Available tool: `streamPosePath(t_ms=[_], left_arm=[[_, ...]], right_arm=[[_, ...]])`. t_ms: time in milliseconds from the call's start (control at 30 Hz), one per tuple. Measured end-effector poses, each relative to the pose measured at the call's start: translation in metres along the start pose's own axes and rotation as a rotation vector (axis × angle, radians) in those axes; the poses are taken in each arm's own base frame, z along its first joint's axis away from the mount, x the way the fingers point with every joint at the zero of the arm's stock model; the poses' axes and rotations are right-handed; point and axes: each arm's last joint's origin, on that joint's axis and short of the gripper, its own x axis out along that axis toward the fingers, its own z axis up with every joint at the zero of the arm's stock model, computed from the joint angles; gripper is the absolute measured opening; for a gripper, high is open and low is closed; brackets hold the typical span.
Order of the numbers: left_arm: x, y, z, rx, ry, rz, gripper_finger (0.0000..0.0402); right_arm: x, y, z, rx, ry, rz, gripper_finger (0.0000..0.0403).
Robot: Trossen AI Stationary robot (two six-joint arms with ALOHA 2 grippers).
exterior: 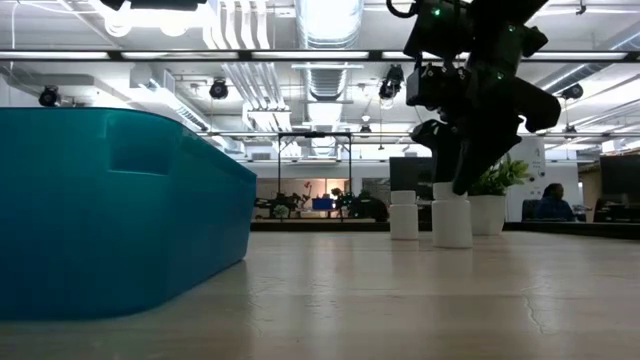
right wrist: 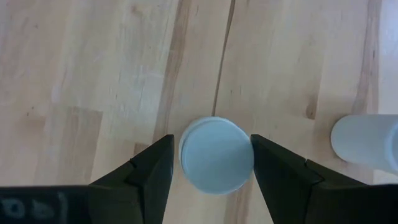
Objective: Pick and place pill bottles into a basket
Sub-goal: Put the white pill bottle into the blue bin
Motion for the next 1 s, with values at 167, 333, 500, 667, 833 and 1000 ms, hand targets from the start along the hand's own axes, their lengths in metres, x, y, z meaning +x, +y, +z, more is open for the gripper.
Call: streamPosePath(t_ms=[167, 333, 500, 667, 833, 1000], left_arm=[[0.0000, 0.0000, 0.0001, 0.000, 0.000, 0.000, 0.0215], [0.0000, 0.0000, 0.0000, 0.000, 0.000, 0.000, 0.0215], [0.0000, 0.0000, 0.0001, 0.000, 0.000, 0.000, 0.0215], [0.0000, 0.0000, 0.0001, 0.000, 0.000, 0.000, 0.0215], [0.0000, 0.0000, 0.0001, -0.001, 0.000, 0.000, 0.0215], [0.0000, 0.0000, 0.0001, -0.001, 0.000, 0.000, 0.0215]], right_arm=[[0.0023, -0.0020, -0.0039, 0.008, 0.011, -0.002, 0.0201], [0.0050, -0.0037, -0.0056, 0.011, -0.005, -0.008, 0.0201], [0.0051, -0.0040, -0.0040, 0.007, -0.022, -0.010, 0.0201], [0.0051, -0.0040, -0.0041, 0.009, -0.022, -0.011, 0.0197], [0.0051, -0.0040, -0.0041, 0.009, -0.022, -0.011, 0.0163], [0.0051, -0.0041, -0.0039, 0.007, -0.024, -0.011, 0.0149]])
